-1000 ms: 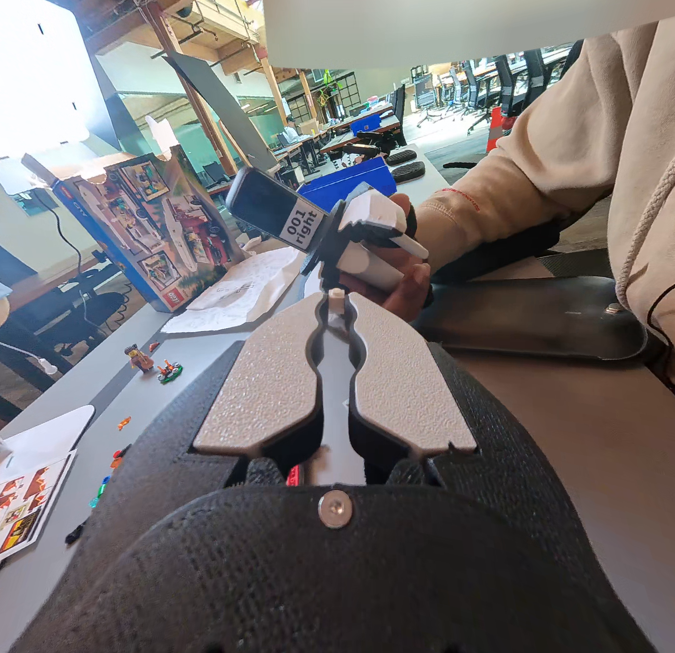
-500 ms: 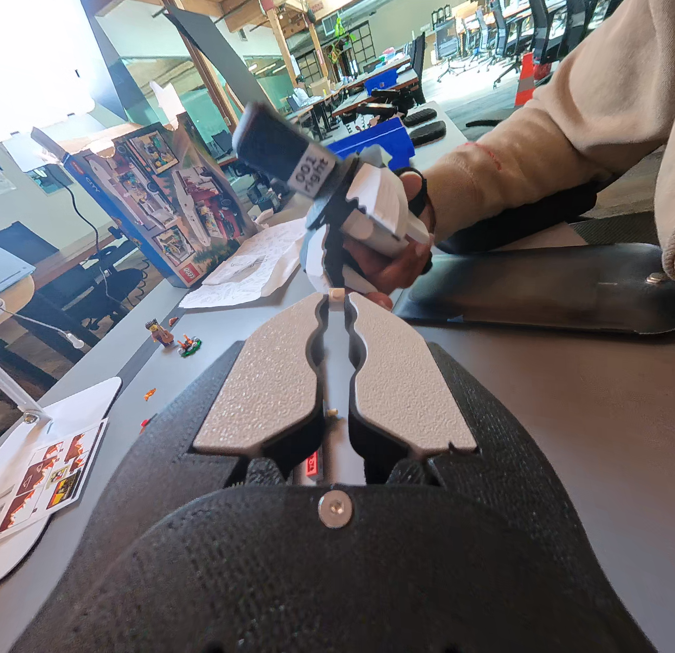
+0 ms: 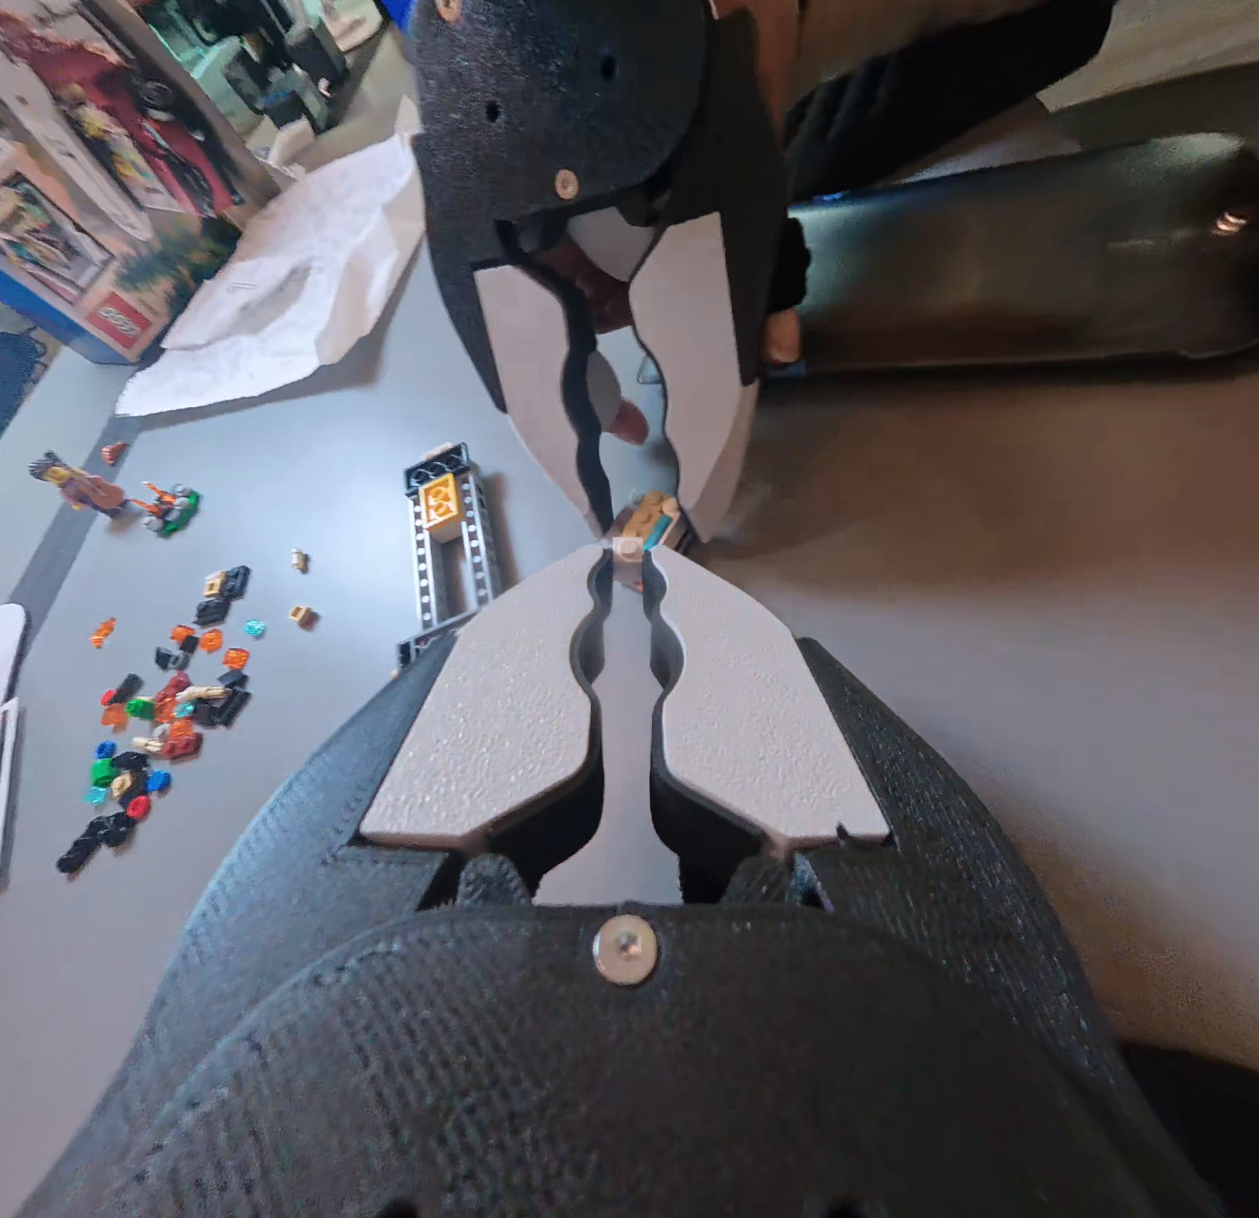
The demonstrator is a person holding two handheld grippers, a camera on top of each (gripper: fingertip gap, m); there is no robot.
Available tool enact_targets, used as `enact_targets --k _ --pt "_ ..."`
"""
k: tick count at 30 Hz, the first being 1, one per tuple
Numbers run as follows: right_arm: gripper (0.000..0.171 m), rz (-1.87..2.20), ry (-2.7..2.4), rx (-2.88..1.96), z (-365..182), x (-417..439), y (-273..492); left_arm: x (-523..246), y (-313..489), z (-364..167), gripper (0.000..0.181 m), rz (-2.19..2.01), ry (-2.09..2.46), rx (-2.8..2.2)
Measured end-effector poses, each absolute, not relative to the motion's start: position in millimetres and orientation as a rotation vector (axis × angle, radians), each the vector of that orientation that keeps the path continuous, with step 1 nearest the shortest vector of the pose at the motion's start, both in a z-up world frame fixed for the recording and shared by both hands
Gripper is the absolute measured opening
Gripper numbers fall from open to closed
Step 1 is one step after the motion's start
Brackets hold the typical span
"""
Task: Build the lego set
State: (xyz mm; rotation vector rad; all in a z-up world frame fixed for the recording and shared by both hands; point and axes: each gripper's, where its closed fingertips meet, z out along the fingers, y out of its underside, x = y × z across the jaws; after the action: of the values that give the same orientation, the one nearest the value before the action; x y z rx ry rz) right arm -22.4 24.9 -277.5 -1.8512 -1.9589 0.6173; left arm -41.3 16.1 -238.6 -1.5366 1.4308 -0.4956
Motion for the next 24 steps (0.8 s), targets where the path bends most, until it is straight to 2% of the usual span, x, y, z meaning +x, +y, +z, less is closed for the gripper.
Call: enact_targets --k 1,10,24 --pt "0.029 0.619 -1.998 -1.802 -279 -26 24 -41 14 -242 0.008 -0.496 1.45 -1.547" --pt "0.028 0.645 -2.18 -1.458 -279 -35 18 -37 7 -259 0.008 -0.519 1.51 -1.614" --pt "0.027 0.878 -2.1 -1.486 -271 -32 13 -33 5 -264 0.008 -0.543 1.509 -1.607"
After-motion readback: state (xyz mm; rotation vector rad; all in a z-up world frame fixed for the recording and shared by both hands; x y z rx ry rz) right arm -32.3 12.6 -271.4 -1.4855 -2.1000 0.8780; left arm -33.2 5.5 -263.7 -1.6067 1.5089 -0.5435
